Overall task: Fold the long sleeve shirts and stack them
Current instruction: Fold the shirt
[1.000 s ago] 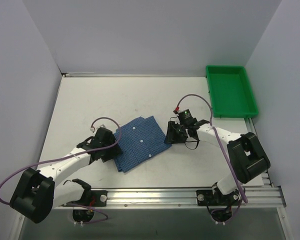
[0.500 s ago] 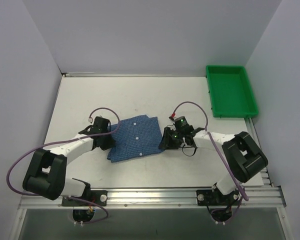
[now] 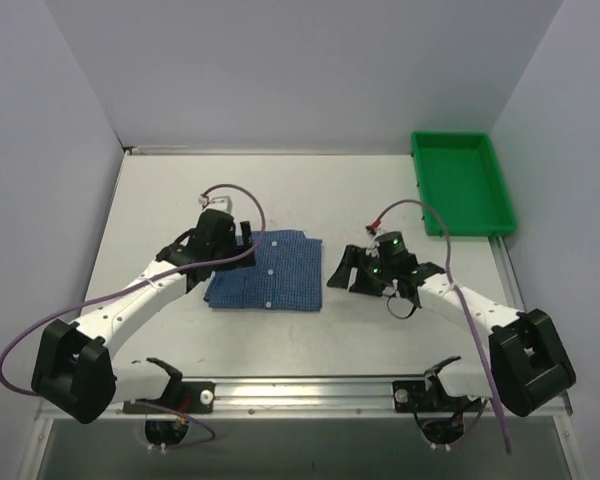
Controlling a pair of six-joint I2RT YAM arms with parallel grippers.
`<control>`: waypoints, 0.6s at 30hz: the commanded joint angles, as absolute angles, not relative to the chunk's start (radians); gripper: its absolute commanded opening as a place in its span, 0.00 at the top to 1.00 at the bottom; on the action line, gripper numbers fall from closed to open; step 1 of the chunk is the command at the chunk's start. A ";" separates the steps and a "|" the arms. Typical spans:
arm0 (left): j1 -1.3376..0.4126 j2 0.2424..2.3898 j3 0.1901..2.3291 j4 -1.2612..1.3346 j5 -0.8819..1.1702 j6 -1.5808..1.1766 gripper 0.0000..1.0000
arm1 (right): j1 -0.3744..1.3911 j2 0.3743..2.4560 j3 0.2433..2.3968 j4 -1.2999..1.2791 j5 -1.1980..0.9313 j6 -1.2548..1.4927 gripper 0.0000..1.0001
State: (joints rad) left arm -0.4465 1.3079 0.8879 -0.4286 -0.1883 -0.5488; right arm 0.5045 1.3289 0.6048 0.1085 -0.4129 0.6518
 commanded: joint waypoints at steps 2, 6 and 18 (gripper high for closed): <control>-0.732 1.197 0.927 -0.471 -0.388 -0.393 0.03 | 0.355 1.130 0.586 -0.087 -0.391 0.572 0.26; -0.940 1.255 0.948 -0.468 -0.420 -0.353 0.02 | 0.223 1.052 0.592 -0.225 -0.436 0.534 0.10; -1.241 1.739 1.216 -0.497 -0.672 -0.253 0.05 | 0.040 0.956 0.505 -0.291 -0.580 0.505 0.01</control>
State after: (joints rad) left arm -1.2144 1.6863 1.1450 -0.4652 -0.5598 -0.3054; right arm 0.0463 1.0195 0.5125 -0.2375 -0.5716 0.5358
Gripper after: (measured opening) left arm 0.959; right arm 0.967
